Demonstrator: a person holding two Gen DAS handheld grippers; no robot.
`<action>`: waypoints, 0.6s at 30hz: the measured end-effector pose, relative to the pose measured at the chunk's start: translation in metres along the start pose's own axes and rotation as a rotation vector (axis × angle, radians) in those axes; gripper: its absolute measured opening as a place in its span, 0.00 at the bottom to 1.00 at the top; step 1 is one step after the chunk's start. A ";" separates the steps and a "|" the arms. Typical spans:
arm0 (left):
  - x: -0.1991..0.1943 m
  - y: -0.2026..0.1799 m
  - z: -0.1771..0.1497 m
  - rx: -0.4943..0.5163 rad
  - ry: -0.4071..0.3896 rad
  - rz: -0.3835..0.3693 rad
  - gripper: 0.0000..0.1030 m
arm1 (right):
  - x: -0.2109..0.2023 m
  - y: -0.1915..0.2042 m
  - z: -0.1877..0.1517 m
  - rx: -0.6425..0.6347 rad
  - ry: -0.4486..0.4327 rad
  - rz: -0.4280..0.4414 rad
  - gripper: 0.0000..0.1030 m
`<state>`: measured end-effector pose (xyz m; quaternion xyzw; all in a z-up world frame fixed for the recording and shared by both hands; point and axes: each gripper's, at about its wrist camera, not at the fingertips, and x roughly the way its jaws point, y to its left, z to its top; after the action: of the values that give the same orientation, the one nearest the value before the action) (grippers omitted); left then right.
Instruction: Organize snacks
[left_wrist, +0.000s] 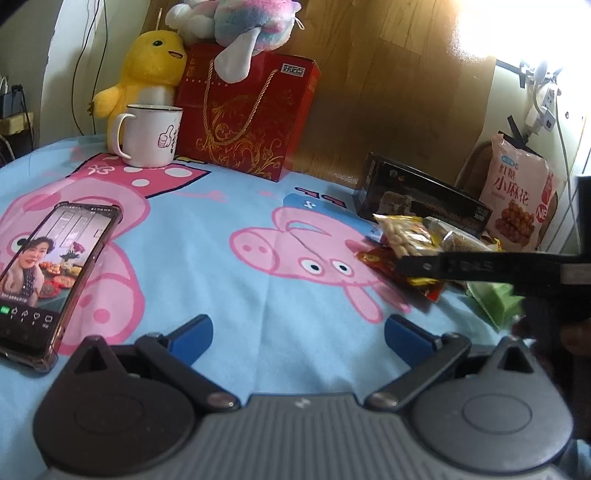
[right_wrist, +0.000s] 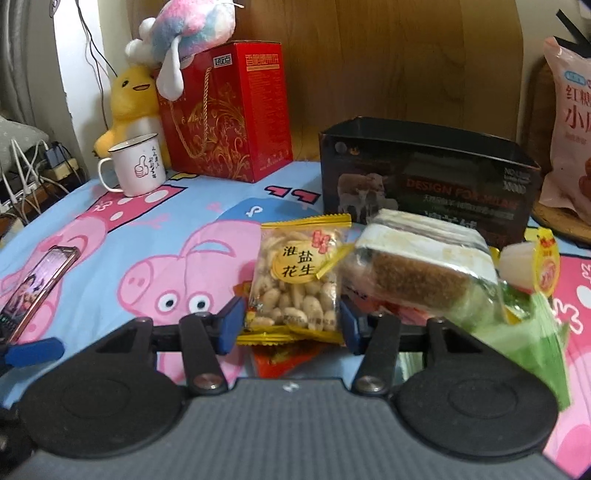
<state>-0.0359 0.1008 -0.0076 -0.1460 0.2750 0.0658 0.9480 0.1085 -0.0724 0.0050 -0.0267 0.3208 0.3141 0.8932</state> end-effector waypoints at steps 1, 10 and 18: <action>0.000 0.000 0.000 0.010 0.000 0.004 1.00 | -0.006 -0.002 -0.002 -0.009 0.002 0.013 0.54; 0.007 -0.013 0.002 0.131 0.054 0.049 1.00 | -0.073 -0.042 -0.040 -0.149 0.098 0.304 0.59; 0.012 -0.025 0.031 0.093 0.110 -0.107 0.88 | -0.118 -0.091 -0.065 0.131 -0.012 0.111 0.72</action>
<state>-0.0055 0.0876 0.0167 -0.1198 0.3211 -0.0060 0.9394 0.0545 -0.2252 0.0087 0.0518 0.3361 0.3415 0.8762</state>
